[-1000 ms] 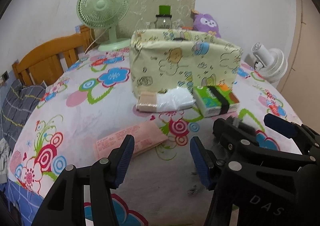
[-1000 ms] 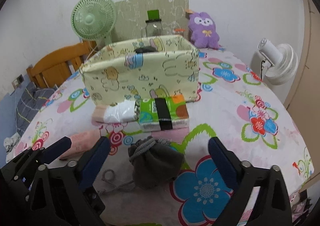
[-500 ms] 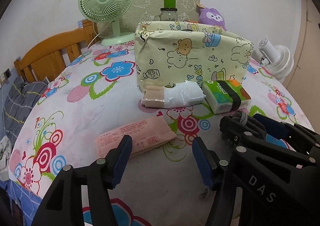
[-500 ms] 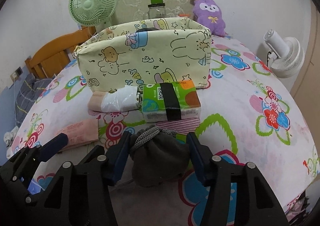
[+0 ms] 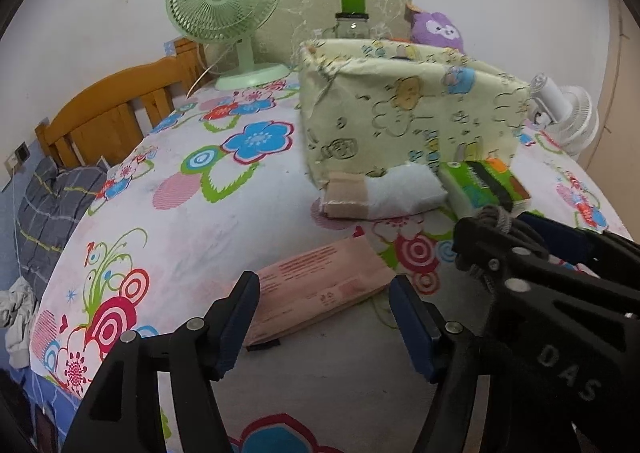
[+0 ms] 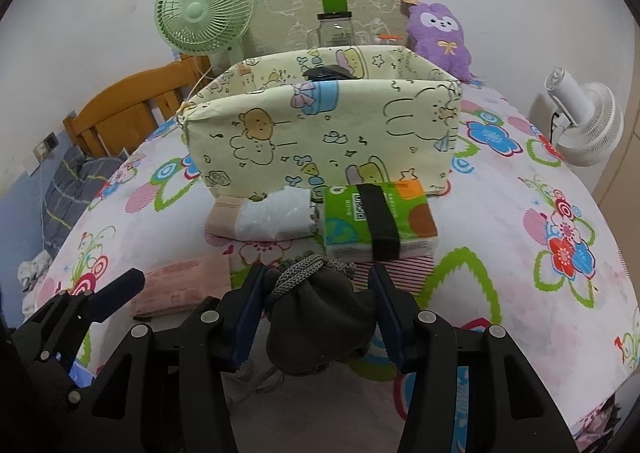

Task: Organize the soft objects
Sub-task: 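Grasp the pink packet with the left tool while the right tool grasps the grey glove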

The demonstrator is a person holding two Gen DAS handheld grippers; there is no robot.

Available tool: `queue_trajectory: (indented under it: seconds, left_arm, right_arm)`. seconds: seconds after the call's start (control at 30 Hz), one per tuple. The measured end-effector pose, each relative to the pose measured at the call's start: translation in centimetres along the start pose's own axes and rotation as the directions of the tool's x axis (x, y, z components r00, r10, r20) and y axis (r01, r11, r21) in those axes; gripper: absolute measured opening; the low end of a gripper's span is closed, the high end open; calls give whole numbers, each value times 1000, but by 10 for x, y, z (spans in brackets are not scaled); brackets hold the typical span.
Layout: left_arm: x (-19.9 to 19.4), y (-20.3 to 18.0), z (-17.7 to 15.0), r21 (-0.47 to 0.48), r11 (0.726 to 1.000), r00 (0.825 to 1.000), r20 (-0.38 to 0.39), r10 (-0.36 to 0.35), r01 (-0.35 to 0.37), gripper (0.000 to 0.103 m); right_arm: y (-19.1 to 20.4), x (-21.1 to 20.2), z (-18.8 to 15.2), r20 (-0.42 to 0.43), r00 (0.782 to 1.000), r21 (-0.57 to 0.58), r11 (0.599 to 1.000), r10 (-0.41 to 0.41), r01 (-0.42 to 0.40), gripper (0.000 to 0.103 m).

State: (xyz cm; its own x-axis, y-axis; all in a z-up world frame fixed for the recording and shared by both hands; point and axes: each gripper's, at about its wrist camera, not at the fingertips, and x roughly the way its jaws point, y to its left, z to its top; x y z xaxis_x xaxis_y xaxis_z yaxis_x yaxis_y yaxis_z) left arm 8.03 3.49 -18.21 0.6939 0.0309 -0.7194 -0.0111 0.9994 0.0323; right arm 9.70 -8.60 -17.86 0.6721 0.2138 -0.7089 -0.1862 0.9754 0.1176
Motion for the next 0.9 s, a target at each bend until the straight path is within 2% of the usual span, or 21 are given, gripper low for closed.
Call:
queue_trajectory:
  seconds: [0.27, 0.43, 0.5, 0.67, 0.77, 0.9]
  left_arm:
    - [11, 7, 7, -10, 1000, 1000, 1, 2, -2, 72]
    - [18, 11, 8, -39, 999, 999, -16, -39, 38, 70]
    - [17, 12, 7, -34, 998, 999, -8, -48, 48, 67]
    - [12, 10, 5, -38, 997, 998, -6, -60, 60, 45]
    - [10, 5, 3, -32, 998, 998, -7, -61, 61, 42]
    - [5, 1, 1, -47, 994, 995, -19, -100, 99, 40]
  right_arm:
    - [6, 5, 6, -1, 1000, -6, 1000, 5, -5, 55]
    - [8, 10, 7, -10, 1000, -8, 1000, 2, -2, 55]
    - [8, 13, 7, -17, 1000, -7, 1000, 0, 0, 55]
    - [11, 15, 7, -26, 1000, -10, 1000, 4, -4, 55]
    - [12, 15, 7, -28, 1000, -13, 1000, 5, -6, 55]
    - [12, 12, 7, -23, 1000, -12, 1000, 3, -4, 55]
